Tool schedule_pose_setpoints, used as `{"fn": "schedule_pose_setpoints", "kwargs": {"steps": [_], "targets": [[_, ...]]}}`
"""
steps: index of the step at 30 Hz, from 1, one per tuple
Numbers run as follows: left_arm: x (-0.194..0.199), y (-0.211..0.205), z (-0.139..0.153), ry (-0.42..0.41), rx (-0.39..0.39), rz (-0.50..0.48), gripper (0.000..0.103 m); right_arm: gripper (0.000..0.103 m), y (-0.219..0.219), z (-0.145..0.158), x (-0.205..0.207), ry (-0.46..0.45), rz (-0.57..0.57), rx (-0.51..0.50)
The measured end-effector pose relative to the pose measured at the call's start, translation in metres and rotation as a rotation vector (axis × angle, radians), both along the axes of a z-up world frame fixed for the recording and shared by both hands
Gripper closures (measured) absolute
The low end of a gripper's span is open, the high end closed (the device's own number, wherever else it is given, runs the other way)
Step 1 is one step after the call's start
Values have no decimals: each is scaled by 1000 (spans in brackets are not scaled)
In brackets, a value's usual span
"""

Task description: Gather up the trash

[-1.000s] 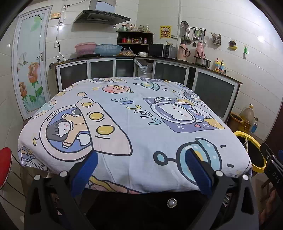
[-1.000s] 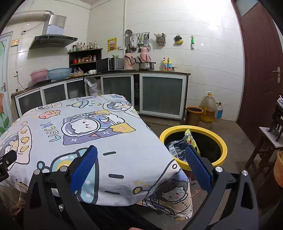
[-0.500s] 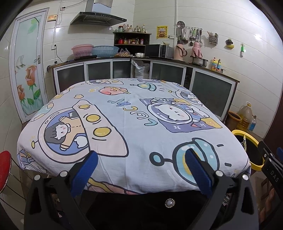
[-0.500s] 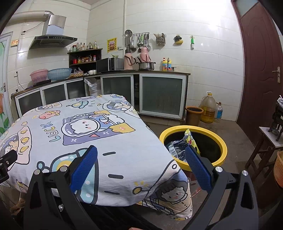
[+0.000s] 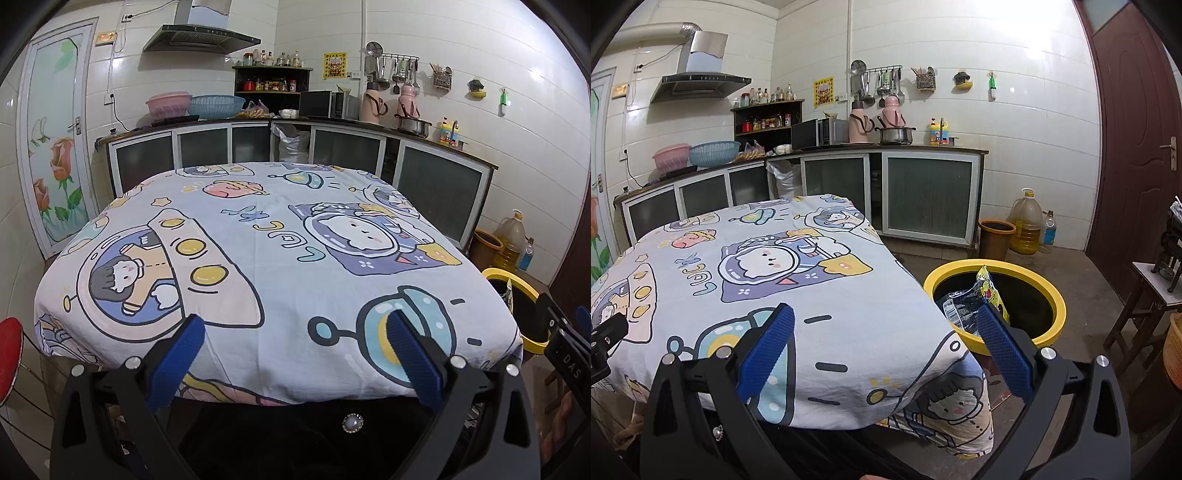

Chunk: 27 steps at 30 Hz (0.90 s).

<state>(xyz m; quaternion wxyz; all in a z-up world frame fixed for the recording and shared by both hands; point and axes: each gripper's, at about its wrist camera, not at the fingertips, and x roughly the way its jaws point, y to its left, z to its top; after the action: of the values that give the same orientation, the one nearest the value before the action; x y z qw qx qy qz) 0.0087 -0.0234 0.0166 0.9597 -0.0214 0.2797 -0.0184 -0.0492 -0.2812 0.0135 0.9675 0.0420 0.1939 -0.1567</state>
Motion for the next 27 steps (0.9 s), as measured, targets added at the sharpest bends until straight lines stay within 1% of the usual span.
{"fn": "schedule_pose_setpoints", "kwargs": {"steps": [27], "targets": [[3,0,-4,14,2,-19,8,8,-2,-5,2,18,-3,10]]}}
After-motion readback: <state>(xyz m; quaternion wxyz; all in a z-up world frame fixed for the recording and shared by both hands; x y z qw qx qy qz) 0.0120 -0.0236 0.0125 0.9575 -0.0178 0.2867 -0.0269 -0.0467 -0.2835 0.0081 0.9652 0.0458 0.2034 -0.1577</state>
